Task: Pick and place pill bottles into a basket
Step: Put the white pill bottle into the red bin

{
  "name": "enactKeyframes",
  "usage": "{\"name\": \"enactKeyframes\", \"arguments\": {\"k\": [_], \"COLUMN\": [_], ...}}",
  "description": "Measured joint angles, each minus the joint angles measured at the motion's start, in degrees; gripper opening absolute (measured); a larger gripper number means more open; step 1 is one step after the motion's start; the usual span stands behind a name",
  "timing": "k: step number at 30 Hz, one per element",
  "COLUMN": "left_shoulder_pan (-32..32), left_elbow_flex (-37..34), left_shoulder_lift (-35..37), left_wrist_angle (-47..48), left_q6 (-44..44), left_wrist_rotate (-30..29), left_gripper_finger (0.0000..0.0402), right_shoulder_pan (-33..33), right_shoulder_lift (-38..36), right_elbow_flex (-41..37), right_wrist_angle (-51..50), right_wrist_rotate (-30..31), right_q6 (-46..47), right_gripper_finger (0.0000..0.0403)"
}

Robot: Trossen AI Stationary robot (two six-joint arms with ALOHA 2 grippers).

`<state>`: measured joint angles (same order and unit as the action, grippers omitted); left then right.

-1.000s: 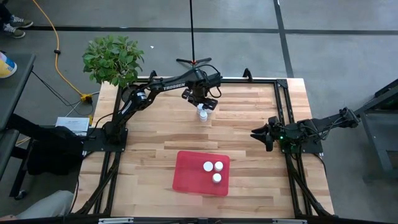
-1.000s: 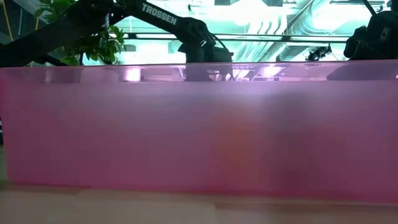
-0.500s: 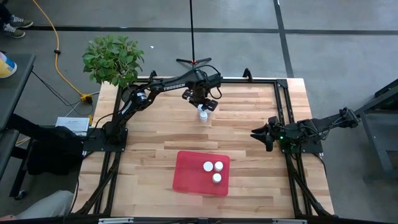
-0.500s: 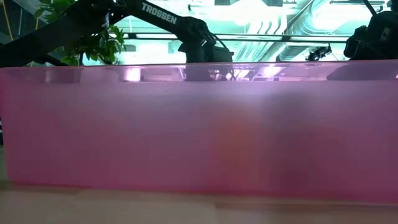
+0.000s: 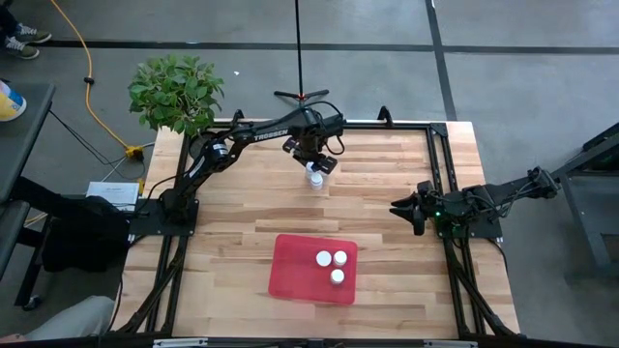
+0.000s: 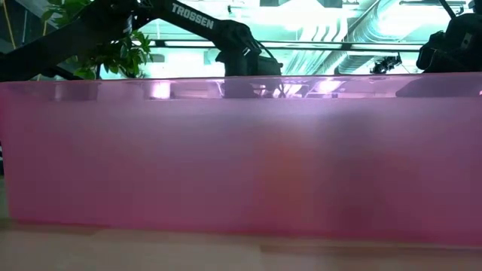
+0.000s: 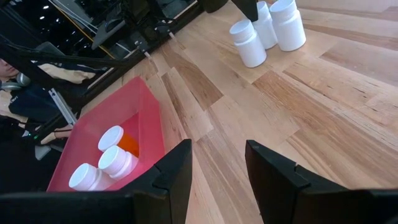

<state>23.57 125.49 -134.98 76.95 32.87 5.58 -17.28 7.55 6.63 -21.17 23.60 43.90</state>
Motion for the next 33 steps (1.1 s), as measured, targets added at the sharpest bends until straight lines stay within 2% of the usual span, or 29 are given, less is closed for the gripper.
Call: {"name": "enactKeyframes", "arguments": {"k": [10,16,24,33], "left_shoulder_pan": [0.0,0.0,0.0,-1.5], "left_elbow_flex": [0.0,0.0,0.0,0.0], "left_shoulder_lift": [0.0,0.0,0.0,0.7], "left_wrist_angle": [1.0,3.5,10.1,9.5], "left_q6": [-3.3,-9.5,-17.2,-20.1], "left_wrist_rotate": [-0.6,-1.0,-7.0,-8.6], "left_gripper_finger": [0.0192,0.0192,0.0192,0.0192], "right_shoulder_pan": [0.0,0.0,0.0,0.0], "right_shoulder_lift": [0.0,0.0,0.0,0.0], "right_elbow_flex": [0.0,0.0,0.0,0.0], "right_wrist_angle": [0.0,0.0,0.0,0.0], "right_wrist_rotate": [0.0,0.0,0.0,0.0], "right_q6": [0.0,0.0,0.0,0.1], "right_gripper_finger": [0.014,0.014,0.014,0.014]}}
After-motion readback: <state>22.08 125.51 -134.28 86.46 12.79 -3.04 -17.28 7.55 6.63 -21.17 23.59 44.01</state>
